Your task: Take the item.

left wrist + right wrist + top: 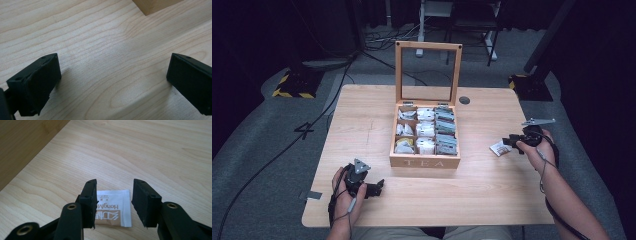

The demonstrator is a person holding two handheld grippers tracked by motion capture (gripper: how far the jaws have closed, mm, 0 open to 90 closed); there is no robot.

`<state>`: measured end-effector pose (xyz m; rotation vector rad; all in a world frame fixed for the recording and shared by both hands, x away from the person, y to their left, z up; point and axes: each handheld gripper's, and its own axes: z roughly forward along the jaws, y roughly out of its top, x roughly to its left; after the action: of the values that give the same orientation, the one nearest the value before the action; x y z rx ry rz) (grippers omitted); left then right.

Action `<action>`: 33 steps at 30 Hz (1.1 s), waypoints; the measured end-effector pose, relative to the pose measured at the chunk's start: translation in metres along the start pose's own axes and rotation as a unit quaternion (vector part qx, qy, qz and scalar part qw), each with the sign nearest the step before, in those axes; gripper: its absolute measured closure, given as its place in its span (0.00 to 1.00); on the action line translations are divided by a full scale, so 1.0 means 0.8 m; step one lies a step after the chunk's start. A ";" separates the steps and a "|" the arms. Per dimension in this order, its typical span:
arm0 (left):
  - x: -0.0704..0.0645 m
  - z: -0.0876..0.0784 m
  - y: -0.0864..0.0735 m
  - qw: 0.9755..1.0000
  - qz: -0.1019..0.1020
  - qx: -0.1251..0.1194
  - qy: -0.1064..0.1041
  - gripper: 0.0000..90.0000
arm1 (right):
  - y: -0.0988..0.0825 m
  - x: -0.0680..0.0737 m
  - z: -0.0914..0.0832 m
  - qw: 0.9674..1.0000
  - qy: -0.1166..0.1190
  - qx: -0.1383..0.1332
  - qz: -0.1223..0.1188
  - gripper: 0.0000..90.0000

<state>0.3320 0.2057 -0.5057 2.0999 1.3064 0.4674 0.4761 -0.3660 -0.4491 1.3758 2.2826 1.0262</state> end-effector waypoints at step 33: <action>-0.010 -0.045 -0.008 1.000 0.003 -0.009 -0.009 0.17 | -0.044 0.126 -0.084 0.984 0.109 -0.082 -0.119 0.50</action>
<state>0.3034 0.2121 -0.4831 2.0886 1.2808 0.4595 0.3638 -0.3186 -0.4146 0.9404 2.3788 1.3028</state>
